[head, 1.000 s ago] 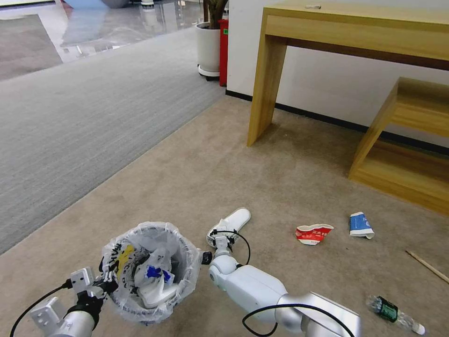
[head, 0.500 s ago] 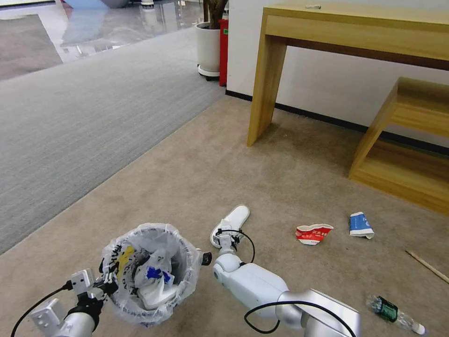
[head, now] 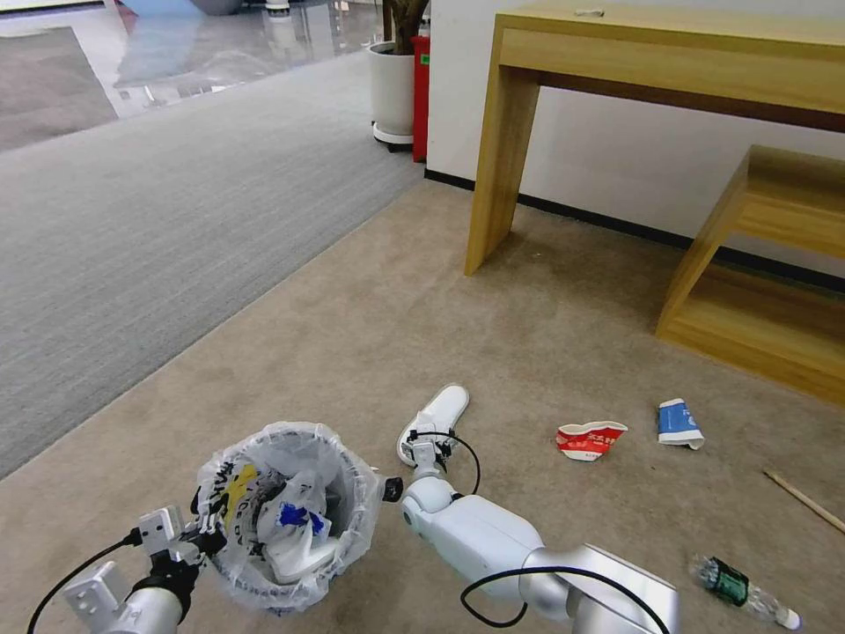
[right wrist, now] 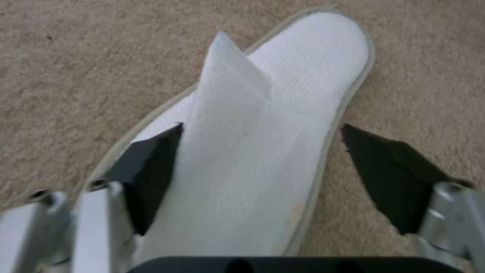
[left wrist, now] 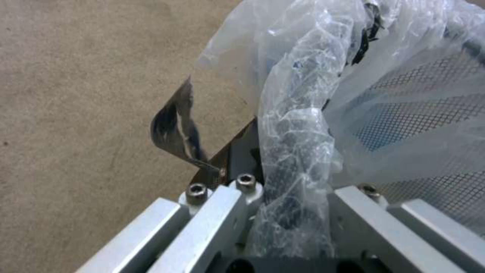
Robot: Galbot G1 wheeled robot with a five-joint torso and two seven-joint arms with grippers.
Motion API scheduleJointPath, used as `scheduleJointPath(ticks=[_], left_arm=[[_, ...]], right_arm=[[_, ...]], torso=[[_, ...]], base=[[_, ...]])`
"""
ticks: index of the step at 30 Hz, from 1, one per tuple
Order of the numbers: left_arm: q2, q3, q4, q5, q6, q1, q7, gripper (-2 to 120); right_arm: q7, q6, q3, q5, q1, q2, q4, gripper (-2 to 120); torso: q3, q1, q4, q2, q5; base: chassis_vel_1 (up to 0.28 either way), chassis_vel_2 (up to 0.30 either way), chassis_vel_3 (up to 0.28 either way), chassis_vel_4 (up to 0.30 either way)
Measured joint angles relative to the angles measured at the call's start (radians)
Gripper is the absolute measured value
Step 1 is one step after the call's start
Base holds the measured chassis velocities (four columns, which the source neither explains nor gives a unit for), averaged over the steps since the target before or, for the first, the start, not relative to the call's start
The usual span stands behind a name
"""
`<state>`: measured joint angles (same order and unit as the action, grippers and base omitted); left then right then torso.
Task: Pick up the trash bin and place the garbage on the floor into it.
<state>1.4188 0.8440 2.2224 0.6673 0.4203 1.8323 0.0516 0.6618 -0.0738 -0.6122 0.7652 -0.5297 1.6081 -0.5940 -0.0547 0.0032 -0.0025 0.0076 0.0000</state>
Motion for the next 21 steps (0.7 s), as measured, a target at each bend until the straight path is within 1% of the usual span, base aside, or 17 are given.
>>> scheduleJointPath(ticks=[1,2,3,4,5,6,7,8,11,12,13,15,16,21], left_arm=[[0.000,0.000,0.000,0.001,0.000,0.000,0.000,1],[-0.001,0.000,0.000,0.001,-0.001,0.001,0.000,1],[-0.002,0.000,0.000,0.002,-0.001,0.001,0.000,1],[-0.002,0.000,0.000,0.002,-0.001,0.001,0.000,1],[-0.002,0.000,0.000,0.002,-0.002,0.001,0.000,1],[-0.002,-0.001,0.000,0.003,-0.002,0.001,0.000,1],[-0.002,-0.001,0.000,0.003,-0.002,0.001,0.000,1],[-0.002,-0.001,0.000,0.003,-0.002,0.001,0.000,1],[-0.001,-0.005,0.003,0.003,-0.003,0.001,0.000,1],[-0.001,-0.005,0.003,0.003,-0.003,0.001,0.000,1],[0.000,-0.006,0.003,0.003,-0.004,0.002,0.000,1],[0.002,-0.009,0.006,0.002,-0.004,0.002,0.000,1],[0.004,-0.010,0.008,0.002,-0.004,0.002,0.000,1],[0.007,-0.012,0.011,-0.002,-0.005,0.002,0.000,1]], right_arm=[[0.000,-0.001,0.000,-0.005,0.000,0.000,0.000,76],[0.000,-0.002,0.001,-0.010,-0.002,0.000,-0.001,68],[0.000,-0.002,0.001,-0.013,-0.004,0.000,-0.001,65],[0.000,-0.002,0.001,-0.013,-0.004,0.000,-0.001,65],[-0.001,-0.003,0.001,-0.016,-0.005,0.000,-0.001,62],[-0.001,-0.004,0.002,-0.020,-0.006,0.000,-0.002,53],[-0.001,-0.004,0.002,-0.022,-0.007,0.000,-0.003,50],[-0.001,-0.004,0.002,-0.022,-0.007,0.000,-0.003,50],[-0.001,-0.005,0.002,-0.027,-0.010,0.000,-0.011,35],[-0.001,-0.005,0.002,-0.027,-0.010,0.000,-0.011,35],[-0.001,-0.005,0.002,-0.028,-0.010,0.000,-0.014,32],[-0.002,-0.005,0.002,-0.033,-0.011,0.000,-0.018,22],[-0.003,-0.006,0.002,-0.035,-0.011,0.000,-0.018,18],[-0.007,-0.007,0.000,-0.038,-0.013,0.000,-0.023,17]], torso=[[0.000,0.000,0.0000,0.000,0.0000],[0.000,0.000,0.0000,0.000,0.0000],[0.000,0.000,0.0000,0.000,0.0000],[0.000,0.000,0.0000,0.000,0.0000],[0.000,0.000,0.0000,0.000,0.0000],[0.000,0.000,0.0000,0.000,0.0000],[0.000,0.000,0.0000,0.000,0.0000],[0.000,0.000,0.0000,0.000,0.0000],[0.000,0.000,0.0000,0.000,0.0000],[0.000,0.000,0.0000,0.000,0.0000],[0.000,0.000,0.0000,0.000,0.0000],[0.000,0.000,0.0000,0.000,0.0000],[0.000,0.000,0.0000,0.000,0.0000],[0.000,0.000,0.0000,0.000,0.0000]], base=[[0.000,0.000,0.000,0.000],[0.000,0.000,0.000,0.000],[0.000,0.000,0.000,0.000],[0.000,0.000,0.000,0.000],[0.000,0.000,0.000,0.000],[0.000,0.000,0.000,0.000],[0.000,0.000,0.000,0.000],[0.000,0.000,0.000,0.000],[0.000,0.000,0.000,0.000],[0.000,0.000,0.000,0.000],[0.000,0.000,0.000,0.000],[0.000,0.000,0.000,0.000],[0.000,0.000,0.000,0.000],[0.000,0.000,0.000,0.000]])
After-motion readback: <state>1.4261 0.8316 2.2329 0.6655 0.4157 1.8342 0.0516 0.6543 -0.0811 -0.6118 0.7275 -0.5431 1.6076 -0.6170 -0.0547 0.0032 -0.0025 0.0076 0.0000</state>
